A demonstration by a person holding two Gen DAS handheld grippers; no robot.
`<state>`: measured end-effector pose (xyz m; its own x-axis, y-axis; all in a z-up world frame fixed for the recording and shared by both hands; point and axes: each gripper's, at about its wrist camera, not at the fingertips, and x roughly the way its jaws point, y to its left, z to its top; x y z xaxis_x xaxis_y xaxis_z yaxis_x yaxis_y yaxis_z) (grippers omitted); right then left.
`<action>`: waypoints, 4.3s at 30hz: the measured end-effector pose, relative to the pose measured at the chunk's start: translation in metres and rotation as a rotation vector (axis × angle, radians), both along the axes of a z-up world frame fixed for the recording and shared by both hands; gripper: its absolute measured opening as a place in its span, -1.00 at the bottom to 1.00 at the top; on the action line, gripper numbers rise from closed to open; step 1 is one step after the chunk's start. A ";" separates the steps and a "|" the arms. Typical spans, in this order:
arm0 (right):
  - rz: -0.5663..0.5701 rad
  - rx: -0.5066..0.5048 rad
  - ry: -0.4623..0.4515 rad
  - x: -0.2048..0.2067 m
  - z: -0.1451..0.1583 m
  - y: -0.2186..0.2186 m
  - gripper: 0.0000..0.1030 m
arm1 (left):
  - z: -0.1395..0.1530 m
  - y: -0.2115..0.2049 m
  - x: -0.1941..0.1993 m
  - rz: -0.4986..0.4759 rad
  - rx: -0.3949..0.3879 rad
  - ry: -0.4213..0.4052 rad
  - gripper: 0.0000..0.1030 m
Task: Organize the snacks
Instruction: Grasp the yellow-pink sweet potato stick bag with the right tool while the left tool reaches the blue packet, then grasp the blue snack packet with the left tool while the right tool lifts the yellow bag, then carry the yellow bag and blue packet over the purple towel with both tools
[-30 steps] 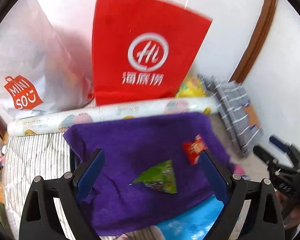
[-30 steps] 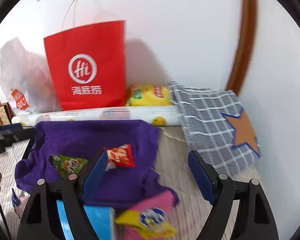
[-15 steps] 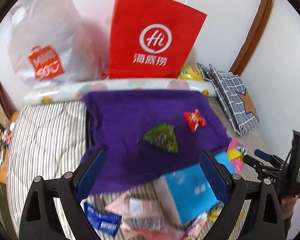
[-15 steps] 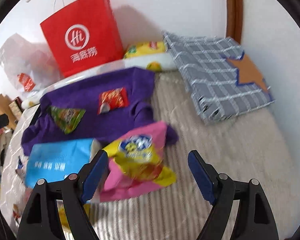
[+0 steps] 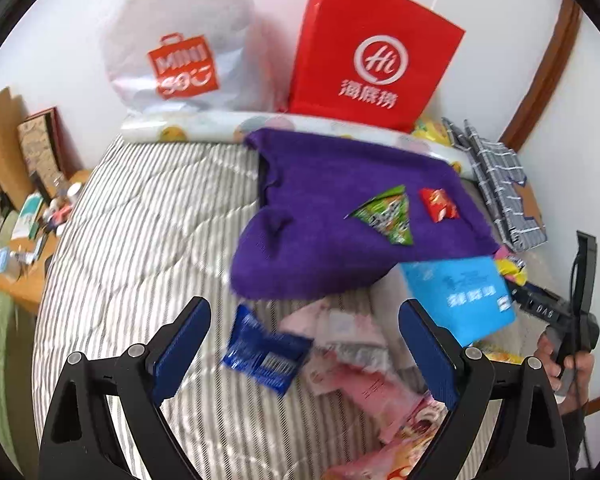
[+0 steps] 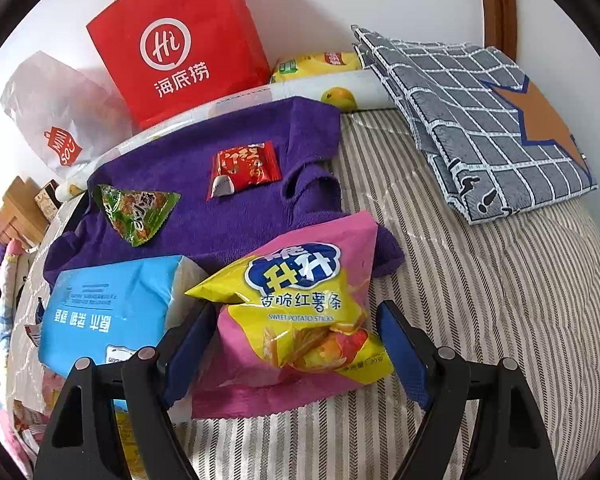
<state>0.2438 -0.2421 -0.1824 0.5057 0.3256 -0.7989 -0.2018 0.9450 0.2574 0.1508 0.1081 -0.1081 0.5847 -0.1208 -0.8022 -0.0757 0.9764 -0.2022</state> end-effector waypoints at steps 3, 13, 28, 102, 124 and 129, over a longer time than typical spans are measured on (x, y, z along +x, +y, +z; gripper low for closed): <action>0.001 -0.008 -0.023 -0.005 0.004 -0.001 0.30 | -0.010 0.004 -0.008 0.020 0.026 0.017 0.83; -0.053 0.010 -0.091 -0.042 0.032 -0.022 0.25 | -0.042 0.008 -0.015 0.014 0.096 0.060 0.83; -0.111 -0.028 -0.112 -0.091 0.051 -0.030 0.25 | -0.067 0.004 0.007 -0.047 0.107 0.070 0.65; 0.041 0.064 -0.269 -0.107 0.097 0.018 0.24 | 0.025 -0.114 -0.016 -0.263 -0.026 -0.104 -0.23; 0.062 0.066 -0.307 -0.052 0.114 0.042 0.24 | 0.034 -0.106 0.027 -0.248 -0.005 -0.113 -0.23; 0.060 0.068 -0.307 -0.039 0.115 0.046 0.24 | 0.037 -0.101 0.035 -0.242 0.001 -0.119 -0.23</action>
